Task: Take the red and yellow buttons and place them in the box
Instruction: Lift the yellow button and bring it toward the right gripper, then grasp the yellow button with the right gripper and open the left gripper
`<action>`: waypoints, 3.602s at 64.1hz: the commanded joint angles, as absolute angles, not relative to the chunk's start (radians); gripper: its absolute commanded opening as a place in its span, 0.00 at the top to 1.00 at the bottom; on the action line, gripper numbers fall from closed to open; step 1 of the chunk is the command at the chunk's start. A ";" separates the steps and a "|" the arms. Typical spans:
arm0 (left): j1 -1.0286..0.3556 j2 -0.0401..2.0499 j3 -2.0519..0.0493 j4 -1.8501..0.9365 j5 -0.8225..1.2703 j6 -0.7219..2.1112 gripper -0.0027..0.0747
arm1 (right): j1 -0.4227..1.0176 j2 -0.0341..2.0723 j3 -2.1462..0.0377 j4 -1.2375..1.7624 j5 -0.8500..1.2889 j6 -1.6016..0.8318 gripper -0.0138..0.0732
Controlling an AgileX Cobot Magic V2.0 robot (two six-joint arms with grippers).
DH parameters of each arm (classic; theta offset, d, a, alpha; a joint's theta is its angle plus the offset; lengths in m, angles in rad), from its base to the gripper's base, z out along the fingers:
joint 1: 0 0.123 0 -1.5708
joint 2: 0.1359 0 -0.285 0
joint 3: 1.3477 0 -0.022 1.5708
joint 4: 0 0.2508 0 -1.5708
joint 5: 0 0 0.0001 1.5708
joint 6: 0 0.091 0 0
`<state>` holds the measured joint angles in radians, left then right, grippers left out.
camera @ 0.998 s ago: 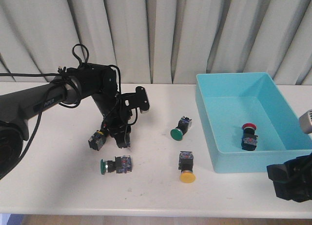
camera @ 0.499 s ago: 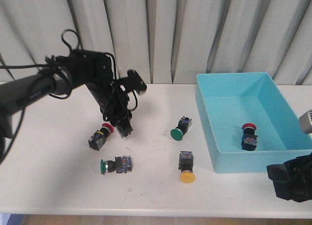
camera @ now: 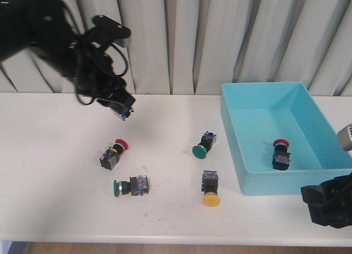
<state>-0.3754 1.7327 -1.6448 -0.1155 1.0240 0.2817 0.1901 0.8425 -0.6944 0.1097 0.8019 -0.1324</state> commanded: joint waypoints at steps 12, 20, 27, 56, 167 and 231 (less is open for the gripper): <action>-0.378 1.343 -1.220 -0.138 0.739 0.272 0.70 | 0.192 0.834 -0.718 0.114 0.753 -0.132 0.34; -0.378 1.216 -1.059 -0.138 0.664 0.300 0.70 | 0.192 0.834 -0.718 0.114 0.753 -0.132 0.34; -0.378 1.136 -0.954 -0.138 0.598 0.306 0.70 | 0.192 0.834 -0.718 0.114 0.753 -0.132 0.34; -0.395 1.141 -0.888 -0.506 0.533 0.632 0.70 | 0.192 0.834 -0.718 0.114 0.753 -0.132 0.34; -0.428 1.315 -0.888 -1.470 0.699 1.867 0.70 | 0.453 1.464 -1.203 0.709 0.883 -1.591 0.24; -0.428 1.315 -0.888 -1.470 0.699 1.867 0.70 | 0.482 1.473 -1.219 0.762 0.861 -1.597 0.54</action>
